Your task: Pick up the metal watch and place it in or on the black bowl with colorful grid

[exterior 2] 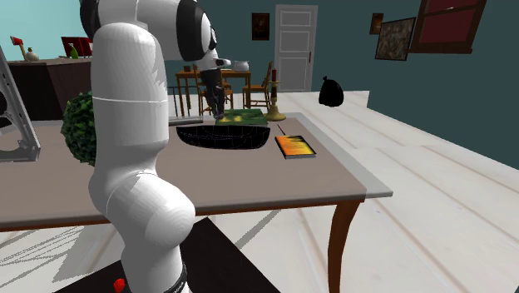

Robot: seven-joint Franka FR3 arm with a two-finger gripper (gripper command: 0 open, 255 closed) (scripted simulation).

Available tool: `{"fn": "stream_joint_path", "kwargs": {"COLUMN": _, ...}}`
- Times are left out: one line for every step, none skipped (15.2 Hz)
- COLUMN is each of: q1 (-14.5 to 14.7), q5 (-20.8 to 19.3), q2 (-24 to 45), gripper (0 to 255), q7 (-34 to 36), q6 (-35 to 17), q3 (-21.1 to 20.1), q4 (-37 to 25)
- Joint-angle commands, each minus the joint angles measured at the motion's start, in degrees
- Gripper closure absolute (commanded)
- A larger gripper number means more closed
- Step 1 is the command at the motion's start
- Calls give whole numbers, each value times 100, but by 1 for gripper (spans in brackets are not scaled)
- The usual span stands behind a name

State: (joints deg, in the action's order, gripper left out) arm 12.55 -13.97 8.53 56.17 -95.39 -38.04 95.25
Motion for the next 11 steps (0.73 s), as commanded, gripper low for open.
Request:
{"fn": "stream_joint_path", "kwargs": {"q1": 9, "q5": -32, "q2": 49, "gripper": 255, "q7": 43, "q6": -112, "q3": 3, "q4": 75}}
{"fn": "stream_joint_path", "kwargs": {"q1": 6, "q5": -37, "q2": 53, "gripper": 255, "q7": 55, "q6": -186, "q3": 6, "q4": 147}}
{"fn": "stream_joint_path", "kwargs": {"q1": 2, "q5": -43, "q2": 58, "gripper": 255, "q7": 69, "q6": -260, "q3": 8, "q4": 218}}
{"fn": "stream_joint_path", "kwargs": {"q1": 0, "q5": -51, "q2": 65, "gripper": 255, "q7": 83, "q6": -333, "q3": 11, "q4": 288}}
{"fn": "stream_joint_path", "kwargs": {"q1": -3, "q5": -59, "q2": 74, "gripper": 255, "q7": 98, "q6": -406, "q3": 14, "q4": 355}}
{"fn": "stream_joint_path", "kwargs": {"q1": -4, "q5": -69, "q2": 84, "gripper": 255, "q7": 113, "q6": -478, "q3": 17, "q4": 421}}
{"fn": "stream_joint_path", "kwargs": {"q1": -6, "q5": -79, "q2": 95, "gripper": 255, "q7": 129, "q6": -550, "q3": 20, "q4": 486}}
{"fn": "stream_joint_path", "kwargs": {"q1": -7, "q5": -91, "q2": 108, "gripper": 255, "q7": 146, "q6": -621, "q3": 23, "q4": 549}}
{"fn": "stream_joint_path", "kwargs": {"q1": -7, "q5": -104, "q2": 122, "gripper": 255, "q7": 163, "q6": -691, "q3": 26, "q4": 610}}
{"fn": "stream_joint_path", "kwargs": {"q1": -7, "q5": -113, "q2": 131, "gripper": 255, "q7": 174, "q6": -734, "q3": 28, "q4": 647}}
{"fn": "stream_joint_path", "kwargs": {"q1": -7, "q5": -112, "q2": 131, "gripper": 255, "q7": 173, "q6": -735, "q3": 28, "q4": 647}}
